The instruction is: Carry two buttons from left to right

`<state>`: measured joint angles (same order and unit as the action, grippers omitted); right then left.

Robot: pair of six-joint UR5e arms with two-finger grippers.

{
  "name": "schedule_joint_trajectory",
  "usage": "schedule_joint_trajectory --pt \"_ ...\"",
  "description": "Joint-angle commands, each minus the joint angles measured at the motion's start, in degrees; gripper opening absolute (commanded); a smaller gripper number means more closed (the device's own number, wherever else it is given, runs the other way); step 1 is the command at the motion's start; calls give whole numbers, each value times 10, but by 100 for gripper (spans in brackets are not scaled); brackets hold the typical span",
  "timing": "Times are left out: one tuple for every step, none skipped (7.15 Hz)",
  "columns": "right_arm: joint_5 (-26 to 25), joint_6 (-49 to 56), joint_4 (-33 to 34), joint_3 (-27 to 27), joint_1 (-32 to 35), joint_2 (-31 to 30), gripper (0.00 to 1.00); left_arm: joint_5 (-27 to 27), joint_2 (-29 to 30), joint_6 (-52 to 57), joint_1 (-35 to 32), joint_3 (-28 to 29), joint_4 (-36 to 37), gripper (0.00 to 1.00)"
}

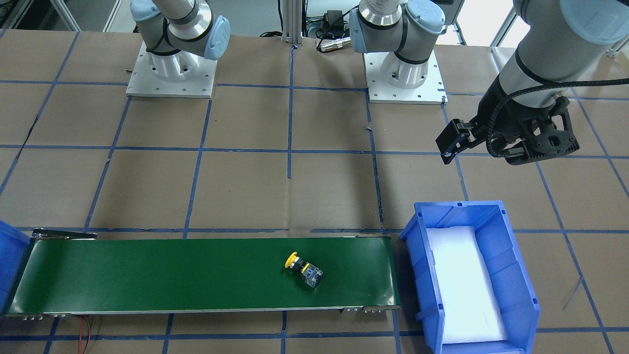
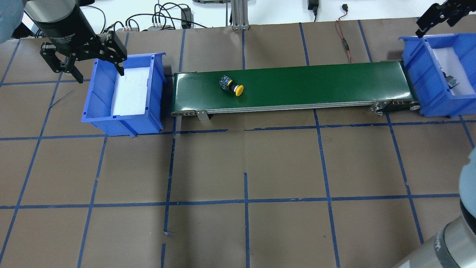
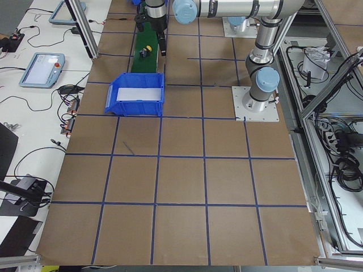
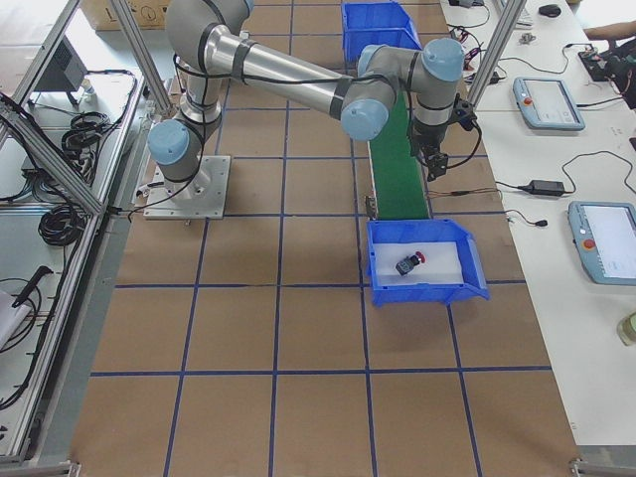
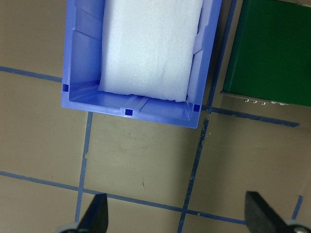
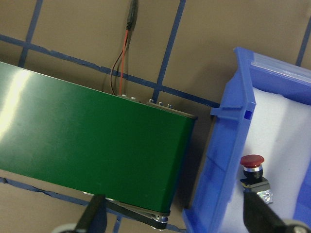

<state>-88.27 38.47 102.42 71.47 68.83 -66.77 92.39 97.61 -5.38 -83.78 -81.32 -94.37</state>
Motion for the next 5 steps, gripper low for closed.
schedule_joint_trajectory --pt "-3 -79 0 15 56 -15 100 2 0 1 1 -5 -2 100" --pt "-5 -102 0 30 78 -28 100 4 1 12 2 -5 5 100" --pt "-3 -117 3 45 95 -35 99 1 9 53 2 -7 28 100" --pt "2 -140 4 46 105 -40 99 5 7 90 -6 -15 34 100" --pt "3 -157 4 46 117 -47 98 2 20 147 1 -18 40 100"
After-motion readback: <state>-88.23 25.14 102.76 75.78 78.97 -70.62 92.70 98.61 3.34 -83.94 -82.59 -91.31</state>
